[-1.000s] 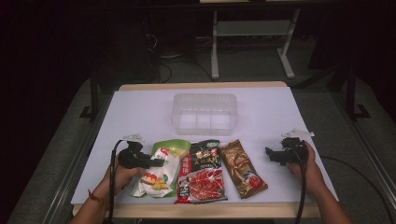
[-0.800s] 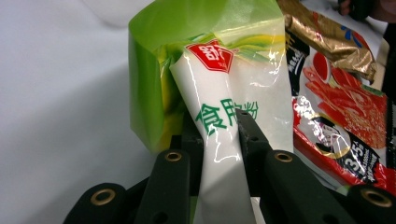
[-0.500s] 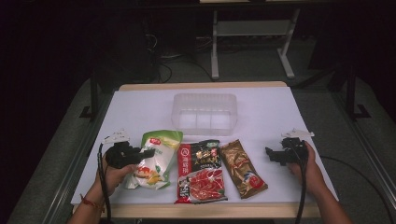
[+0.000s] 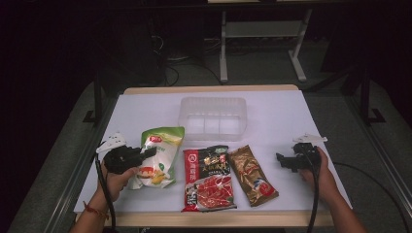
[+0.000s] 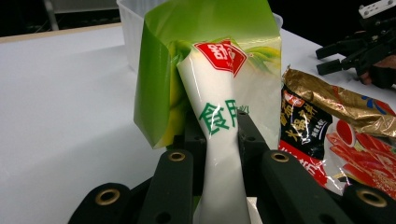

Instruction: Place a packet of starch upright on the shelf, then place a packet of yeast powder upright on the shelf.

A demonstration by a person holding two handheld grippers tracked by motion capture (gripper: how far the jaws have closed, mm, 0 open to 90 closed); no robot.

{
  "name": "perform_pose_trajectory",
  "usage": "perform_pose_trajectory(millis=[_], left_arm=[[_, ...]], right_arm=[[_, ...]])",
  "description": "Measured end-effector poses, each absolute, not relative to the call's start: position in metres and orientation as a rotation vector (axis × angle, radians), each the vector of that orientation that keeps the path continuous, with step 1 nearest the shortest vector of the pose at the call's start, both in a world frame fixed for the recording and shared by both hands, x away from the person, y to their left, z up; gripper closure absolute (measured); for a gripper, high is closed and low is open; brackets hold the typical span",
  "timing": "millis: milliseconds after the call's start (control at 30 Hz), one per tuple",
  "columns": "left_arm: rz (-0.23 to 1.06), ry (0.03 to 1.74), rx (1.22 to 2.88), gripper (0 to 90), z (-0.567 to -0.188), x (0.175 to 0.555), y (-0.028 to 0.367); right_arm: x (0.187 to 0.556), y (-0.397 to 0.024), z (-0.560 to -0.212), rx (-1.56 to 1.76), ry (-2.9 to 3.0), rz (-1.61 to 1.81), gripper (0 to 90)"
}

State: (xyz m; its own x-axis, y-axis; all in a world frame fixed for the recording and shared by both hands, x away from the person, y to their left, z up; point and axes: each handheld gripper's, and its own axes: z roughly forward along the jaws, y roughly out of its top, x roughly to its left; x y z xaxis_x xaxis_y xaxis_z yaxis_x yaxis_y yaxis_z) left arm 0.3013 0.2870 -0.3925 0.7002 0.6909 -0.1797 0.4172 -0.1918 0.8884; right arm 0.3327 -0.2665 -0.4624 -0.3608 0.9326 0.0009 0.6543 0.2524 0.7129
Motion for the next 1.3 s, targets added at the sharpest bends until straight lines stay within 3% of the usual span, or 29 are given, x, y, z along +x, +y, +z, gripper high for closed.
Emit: perform_pose_trajectory(millis=[733,1300], left_arm=[[0.393,0.835,1.779,78.7,-0.380,0.298,0.290],[0.439,0.789,1.767,78.7,-0.362,0.319,0.261]], right_arm=[[0.333,-0.267,-0.462,1.449,2.106,0.886,12.7],[0.333,-0.267,-0.462,1.449,2.106,0.887,12.7]])
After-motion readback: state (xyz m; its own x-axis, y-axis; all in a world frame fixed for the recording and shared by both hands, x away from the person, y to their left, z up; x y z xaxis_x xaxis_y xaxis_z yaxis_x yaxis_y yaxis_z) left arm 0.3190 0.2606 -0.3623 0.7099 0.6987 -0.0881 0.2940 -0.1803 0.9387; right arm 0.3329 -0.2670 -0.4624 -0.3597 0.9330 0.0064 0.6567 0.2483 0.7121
